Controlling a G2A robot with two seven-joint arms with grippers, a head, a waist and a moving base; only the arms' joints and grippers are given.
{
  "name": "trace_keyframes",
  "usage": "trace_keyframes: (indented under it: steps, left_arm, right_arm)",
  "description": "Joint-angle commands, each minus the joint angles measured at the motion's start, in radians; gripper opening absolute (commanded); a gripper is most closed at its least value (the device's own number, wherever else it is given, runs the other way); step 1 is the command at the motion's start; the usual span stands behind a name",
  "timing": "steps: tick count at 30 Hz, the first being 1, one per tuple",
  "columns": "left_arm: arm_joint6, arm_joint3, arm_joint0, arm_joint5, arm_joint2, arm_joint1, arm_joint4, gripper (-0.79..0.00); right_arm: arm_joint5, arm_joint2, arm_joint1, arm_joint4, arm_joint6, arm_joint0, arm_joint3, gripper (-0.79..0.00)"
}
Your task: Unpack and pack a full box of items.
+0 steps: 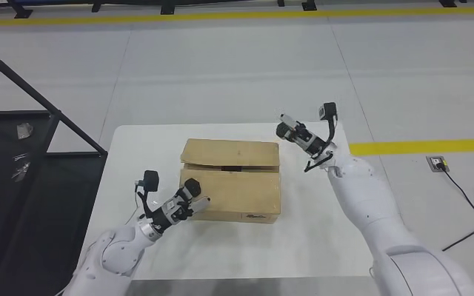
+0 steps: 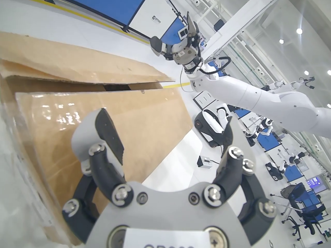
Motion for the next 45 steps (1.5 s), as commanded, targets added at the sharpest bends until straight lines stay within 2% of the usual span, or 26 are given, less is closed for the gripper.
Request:
trace_keyframes:
  steps: [1, 9, 17, 21, 26, 32, 41, 45]
  left_arm:
    - [-0.003, 0.001, -0.004, 0.001, 0.003, -0.001, 0.000, 0.000]
    - [-0.010, 0.004, -0.020, 0.010, 0.017, -0.007, 0.002, 0.000]
    - [0.046, -0.023, -0.007, 0.008, -0.006, -0.009, 0.038, 0.000]
    - [0.115, -0.054, 0.035, -0.006, -0.060, -0.005, 0.038, 0.000]
    - [0.191, -0.078, 0.099, -0.012, -0.167, 0.004, -0.018, 0.000]
    - [0.315, -0.075, 0.179, 0.038, -0.290, 0.008, -0.017, 0.000]
    - [0.436, -0.031, 0.220, 0.149, -0.332, -0.006, -0.084, 0.000]
    - [0.436, -0.031, 0.220, 0.149, -0.332, -0.006, -0.084, 0.000]
  right_arm:
    - [-0.002, 0.011, 0.005, 0.042, 0.063, -0.007, -0.019, 0.000]
    - [0.206, -0.025, 0.028, 0.119, 0.271, -0.046, -0.167, 0.000]
    - [0.307, -0.108, 0.056, 0.129, 0.372, -0.118, -0.362, 0.000]
    - [0.316, -0.135, 0.072, 0.147, 0.381, -0.150, -0.422, 0.000]
    - [0.306, -0.145, 0.095, 0.168, 0.371, -0.179, -0.460, 0.000]
    - [0.310, -0.162, 0.111, 0.208, 0.375, -0.211, -0.471, 0.000]
    - [0.307, -0.175, 0.119, 0.242, 0.372, -0.207, -0.385, 0.000]
    - [0.311, -0.180, 0.117, 0.246, 0.376, -0.203, -0.376, 0.000]
